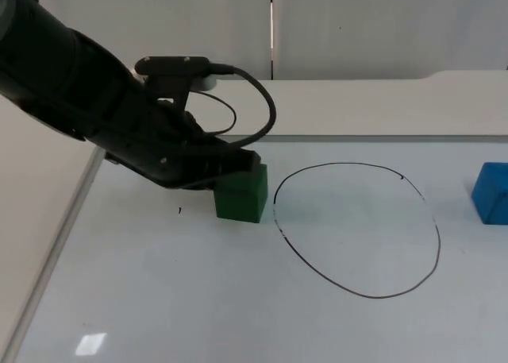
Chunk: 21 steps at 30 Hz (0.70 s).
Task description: Push the two cubes into the marked area.
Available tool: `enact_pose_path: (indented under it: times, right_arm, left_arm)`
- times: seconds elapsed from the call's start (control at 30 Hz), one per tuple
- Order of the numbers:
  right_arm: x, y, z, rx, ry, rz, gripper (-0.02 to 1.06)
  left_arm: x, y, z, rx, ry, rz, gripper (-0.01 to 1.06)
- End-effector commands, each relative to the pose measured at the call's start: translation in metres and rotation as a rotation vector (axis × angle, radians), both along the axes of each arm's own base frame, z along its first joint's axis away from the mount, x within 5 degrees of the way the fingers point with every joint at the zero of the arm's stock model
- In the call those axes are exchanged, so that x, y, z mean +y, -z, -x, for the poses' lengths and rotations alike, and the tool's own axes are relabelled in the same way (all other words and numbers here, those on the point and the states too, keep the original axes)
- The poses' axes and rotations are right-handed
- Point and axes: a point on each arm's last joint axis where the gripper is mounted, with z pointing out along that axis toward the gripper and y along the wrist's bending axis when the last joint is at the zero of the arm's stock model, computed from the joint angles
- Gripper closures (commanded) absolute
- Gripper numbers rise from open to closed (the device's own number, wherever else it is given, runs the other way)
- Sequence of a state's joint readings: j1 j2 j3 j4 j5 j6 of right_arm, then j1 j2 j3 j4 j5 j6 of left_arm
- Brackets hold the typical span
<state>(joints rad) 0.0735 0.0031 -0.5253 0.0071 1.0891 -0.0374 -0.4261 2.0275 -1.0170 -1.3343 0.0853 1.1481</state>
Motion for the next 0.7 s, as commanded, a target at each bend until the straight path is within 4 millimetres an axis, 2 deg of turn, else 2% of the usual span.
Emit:
enact_pose_path:
  times: [0.0,0.13,0.43,0.67]
  right_arm:
    - [0.000,0.002,-0.001,-0.004,0.007,-0.003,-0.01]
    - [0.000,0.002,-0.001,-0.004,0.007,-0.003,-0.01]
    - [0.000,0.002,-0.001,-0.004,0.007,-0.003,-0.01]
    - [0.000,0.002,-0.001,-0.004,0.007,-0.003,-0.01]
  left_arm:
    - [-0.004,-0.001,0.001,0.004,0.003,0.015,1.05]
    - [-0.006,0.005,0.002,0.024,0.012,0.013,1.05]
    - [-0.016,0.003,0.005,0.005,0.058,0.002,1.05]
    - [-0.017,0.002,0.004,0.002,0.056,0.005,1.05]
